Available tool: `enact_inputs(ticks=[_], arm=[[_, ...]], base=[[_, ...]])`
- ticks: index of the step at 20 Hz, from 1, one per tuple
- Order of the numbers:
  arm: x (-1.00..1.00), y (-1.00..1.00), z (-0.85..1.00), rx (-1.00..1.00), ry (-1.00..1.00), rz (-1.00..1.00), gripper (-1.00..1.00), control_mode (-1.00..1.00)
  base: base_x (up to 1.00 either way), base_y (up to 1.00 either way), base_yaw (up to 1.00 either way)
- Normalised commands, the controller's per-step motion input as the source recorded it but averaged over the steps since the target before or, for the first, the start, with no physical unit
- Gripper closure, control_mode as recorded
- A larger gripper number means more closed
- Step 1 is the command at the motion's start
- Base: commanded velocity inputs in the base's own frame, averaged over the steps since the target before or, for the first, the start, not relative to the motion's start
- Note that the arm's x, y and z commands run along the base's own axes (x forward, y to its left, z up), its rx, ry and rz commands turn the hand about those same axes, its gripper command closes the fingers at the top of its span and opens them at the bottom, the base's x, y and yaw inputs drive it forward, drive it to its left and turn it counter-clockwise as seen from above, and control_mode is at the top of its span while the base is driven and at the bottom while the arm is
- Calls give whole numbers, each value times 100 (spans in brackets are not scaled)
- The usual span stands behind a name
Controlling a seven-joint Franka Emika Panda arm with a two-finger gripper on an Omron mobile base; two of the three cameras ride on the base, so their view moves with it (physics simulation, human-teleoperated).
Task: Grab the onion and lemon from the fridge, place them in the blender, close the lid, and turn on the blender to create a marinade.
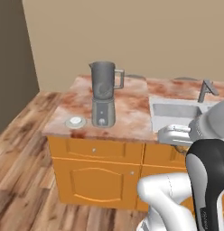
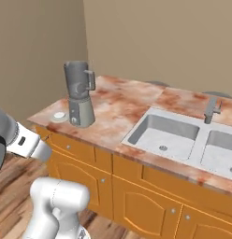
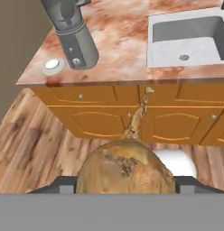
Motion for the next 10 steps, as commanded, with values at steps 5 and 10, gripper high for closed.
enact_inputs(ticks=[5, 10], arm=[[0, 0, 0, 0, 0, 0, 100, 100], [0, 0, 0, 0, 0, 0, 100, 100]], base=[[60, 100, -32], [74, 94, -21]])
